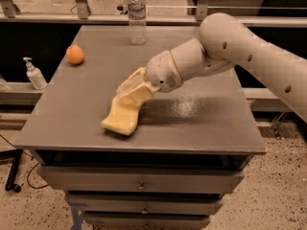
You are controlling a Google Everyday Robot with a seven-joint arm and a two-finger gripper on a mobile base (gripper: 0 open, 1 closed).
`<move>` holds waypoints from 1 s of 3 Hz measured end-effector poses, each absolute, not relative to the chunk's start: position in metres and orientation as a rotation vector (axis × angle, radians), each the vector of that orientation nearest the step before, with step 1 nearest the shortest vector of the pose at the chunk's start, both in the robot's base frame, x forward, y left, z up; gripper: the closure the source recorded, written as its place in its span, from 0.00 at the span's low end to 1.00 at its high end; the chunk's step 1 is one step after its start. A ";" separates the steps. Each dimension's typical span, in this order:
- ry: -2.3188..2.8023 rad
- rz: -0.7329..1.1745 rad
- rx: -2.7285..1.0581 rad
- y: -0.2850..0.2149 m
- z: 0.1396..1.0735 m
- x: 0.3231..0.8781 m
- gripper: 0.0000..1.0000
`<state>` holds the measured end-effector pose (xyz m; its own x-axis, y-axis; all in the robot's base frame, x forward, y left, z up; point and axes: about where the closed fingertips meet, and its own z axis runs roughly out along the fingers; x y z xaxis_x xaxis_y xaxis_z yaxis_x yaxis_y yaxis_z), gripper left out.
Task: Pick sponge
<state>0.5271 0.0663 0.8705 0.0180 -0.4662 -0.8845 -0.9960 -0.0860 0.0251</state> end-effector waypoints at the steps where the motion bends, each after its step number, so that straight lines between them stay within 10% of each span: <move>1: 1.531 0.887 -1.605 0.052 0.906 0.548 1.00; 3: 1.524 0.659 -1.491 0.027 0.975 0.570 1.00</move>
Offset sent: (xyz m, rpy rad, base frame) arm 0.0700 -0.0847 0.1845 -0.0279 -0.3995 -0.4351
